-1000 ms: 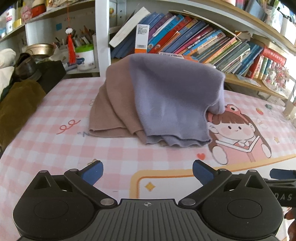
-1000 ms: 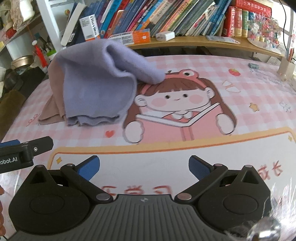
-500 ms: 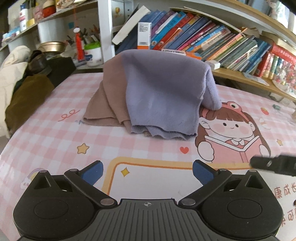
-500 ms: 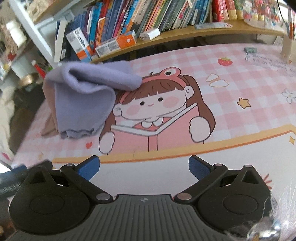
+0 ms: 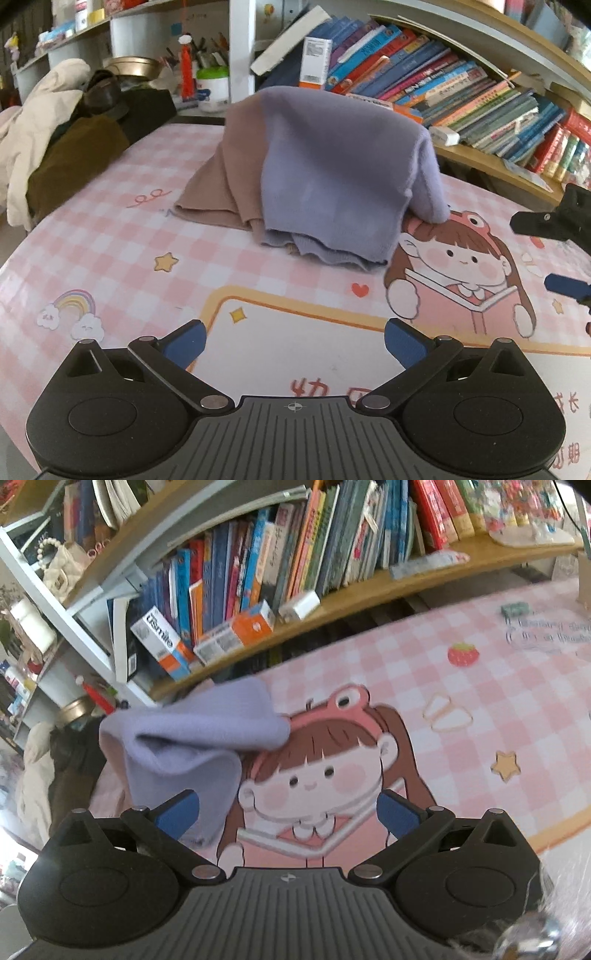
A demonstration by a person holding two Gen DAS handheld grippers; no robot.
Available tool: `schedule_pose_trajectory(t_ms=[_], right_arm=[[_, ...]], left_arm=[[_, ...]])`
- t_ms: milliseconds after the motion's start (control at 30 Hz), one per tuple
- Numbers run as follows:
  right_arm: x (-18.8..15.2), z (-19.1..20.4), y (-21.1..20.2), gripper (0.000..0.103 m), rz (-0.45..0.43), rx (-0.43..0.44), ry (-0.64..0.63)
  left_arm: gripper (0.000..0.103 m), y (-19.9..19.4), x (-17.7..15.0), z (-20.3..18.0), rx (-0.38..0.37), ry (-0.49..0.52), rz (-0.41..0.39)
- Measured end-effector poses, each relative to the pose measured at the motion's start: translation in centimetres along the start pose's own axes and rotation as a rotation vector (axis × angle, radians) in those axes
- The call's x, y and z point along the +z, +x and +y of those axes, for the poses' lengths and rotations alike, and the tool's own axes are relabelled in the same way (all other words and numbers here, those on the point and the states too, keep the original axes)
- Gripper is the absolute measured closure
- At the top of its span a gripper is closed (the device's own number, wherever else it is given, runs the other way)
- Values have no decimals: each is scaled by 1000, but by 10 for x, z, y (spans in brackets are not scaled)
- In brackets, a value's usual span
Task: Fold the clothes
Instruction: 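Reach the right tool to the lavender sweater edge and close on it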
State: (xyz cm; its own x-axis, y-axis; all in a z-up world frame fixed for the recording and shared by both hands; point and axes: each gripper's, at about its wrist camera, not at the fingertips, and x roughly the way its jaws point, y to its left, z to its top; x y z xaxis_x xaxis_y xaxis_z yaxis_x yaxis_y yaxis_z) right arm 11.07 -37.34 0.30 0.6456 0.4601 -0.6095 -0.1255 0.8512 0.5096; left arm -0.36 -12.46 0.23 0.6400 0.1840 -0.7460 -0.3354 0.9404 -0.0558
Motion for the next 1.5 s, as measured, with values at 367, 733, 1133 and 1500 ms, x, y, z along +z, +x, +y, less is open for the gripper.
schedule_pose_trajectory(t_ms=[367, 733, 1133, 1500], right_arm=[[3, -12, 26, 0, 40, 119, 221], [8, -14, 48, 0, 157, 187, 383], [38, 22, 99, 46, 153, 389, 568], [42, 48, 107, 92, 153, 590, 568]], left_arm=[[0, 8, 12, 10, -58, -11, -63], [0, 21, 40, 14, -46, 60, -63], [0, 19, 43, 38, -71, 74, -69], [0, 9, 44, 49, -13, 61, -99]])
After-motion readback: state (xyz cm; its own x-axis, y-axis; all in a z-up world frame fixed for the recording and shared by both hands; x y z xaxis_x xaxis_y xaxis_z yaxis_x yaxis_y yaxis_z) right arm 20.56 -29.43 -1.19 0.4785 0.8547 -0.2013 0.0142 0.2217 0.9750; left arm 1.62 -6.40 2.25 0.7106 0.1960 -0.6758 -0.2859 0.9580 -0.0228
